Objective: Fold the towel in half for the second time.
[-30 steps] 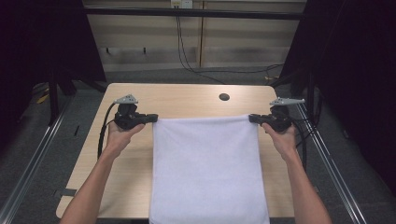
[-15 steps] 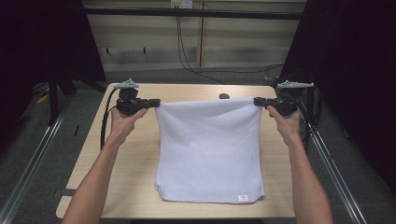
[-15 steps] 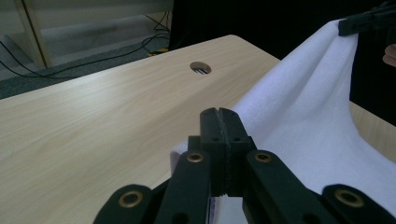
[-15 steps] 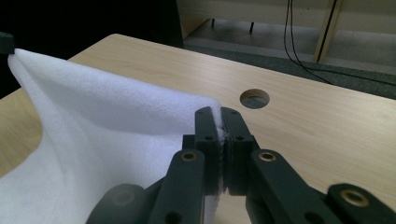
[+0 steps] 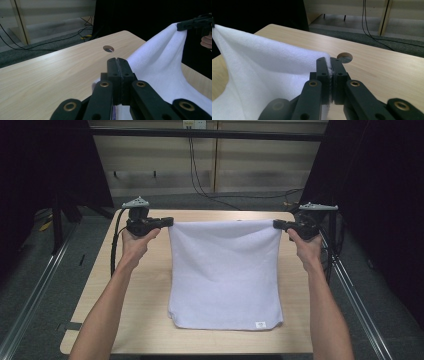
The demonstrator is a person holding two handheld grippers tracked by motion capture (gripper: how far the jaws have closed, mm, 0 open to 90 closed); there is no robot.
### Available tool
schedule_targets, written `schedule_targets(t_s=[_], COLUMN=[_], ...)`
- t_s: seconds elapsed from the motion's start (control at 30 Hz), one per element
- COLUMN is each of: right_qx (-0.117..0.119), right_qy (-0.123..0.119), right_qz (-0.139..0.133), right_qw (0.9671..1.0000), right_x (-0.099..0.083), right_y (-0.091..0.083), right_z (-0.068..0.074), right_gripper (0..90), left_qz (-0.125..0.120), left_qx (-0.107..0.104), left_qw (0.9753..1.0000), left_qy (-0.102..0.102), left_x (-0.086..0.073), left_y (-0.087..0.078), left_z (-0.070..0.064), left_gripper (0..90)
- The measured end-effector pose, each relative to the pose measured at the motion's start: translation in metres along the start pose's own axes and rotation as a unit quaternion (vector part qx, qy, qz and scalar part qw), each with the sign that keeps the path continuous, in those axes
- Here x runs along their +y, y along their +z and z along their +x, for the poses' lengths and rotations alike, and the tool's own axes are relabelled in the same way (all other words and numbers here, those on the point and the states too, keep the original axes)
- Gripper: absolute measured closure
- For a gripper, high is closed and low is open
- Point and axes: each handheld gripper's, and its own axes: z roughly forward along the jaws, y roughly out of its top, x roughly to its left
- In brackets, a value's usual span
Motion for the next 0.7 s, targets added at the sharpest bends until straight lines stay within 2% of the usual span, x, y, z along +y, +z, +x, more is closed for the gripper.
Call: schedule_targets(t_s=[0.07,0.17,0.23,0.3,0.4,0.47,0.57,0.7], right_qx=[0.000,0.007,0.013,0.028,0.030,0.041,0.050,0.056], right_qy=[-0.004,-0.007,-0.011,-0.008,-0.018,-0.016,-0.025,-0.044], right_qz=[0.005,-0.002,-0.004,-0.015,-0.004,-0.012,-0.014,-0.012], right_qw=[1.0000,0.9999,0.9998,0.9995,0.9994,0.9990,0.9983,0.9974], right_x=[-0.002,-0.006,-0.011,-0.020,-0.034,-0.040,-0.044,-0.045], right_y=[-0.001,-0.005,-0.008,-0.012,-0.017,-0.023,-0.033,-0.045], right_z=[0.001,0.004,0.008,0.012,0.017,0.018,0.024,0.033], right_gripper=[86.6,86.6,86.6,86.6,86.6,86.6,86.5,86.5], left_qz=[0.000,-0.002,-0.006,-0.009,-0.008,-0.009,-0.009,-0.009], left_qx=[-0.002,-0.009,-0.001,-0.014,-0.023,-0.027,-0.024,-0.025], left_qw=[1.0000,1.0000,1.0000,0.9999,0.9997,0.9996,0.9996,0.9991], left_qy=[0.000,-0.002,0.003,0.002,-0.001,0.001,0.011,0.033], left_x=[-0.003,-0.011,-0.018,-0.029,-0.045,-0.051,-0.055,-0.052], left_y=[-0.001,-0.004,-0.007,-0.010,-0.015,-0.020,-0.028,-0.041], left_z=[0.000,-0.001,-0.005,-0.009,-0.012,-0.016,-0.024,-0.037], left_gripper=[90.0,90.0,90.0,90.0,90.0,90.0,90.0,90.0])
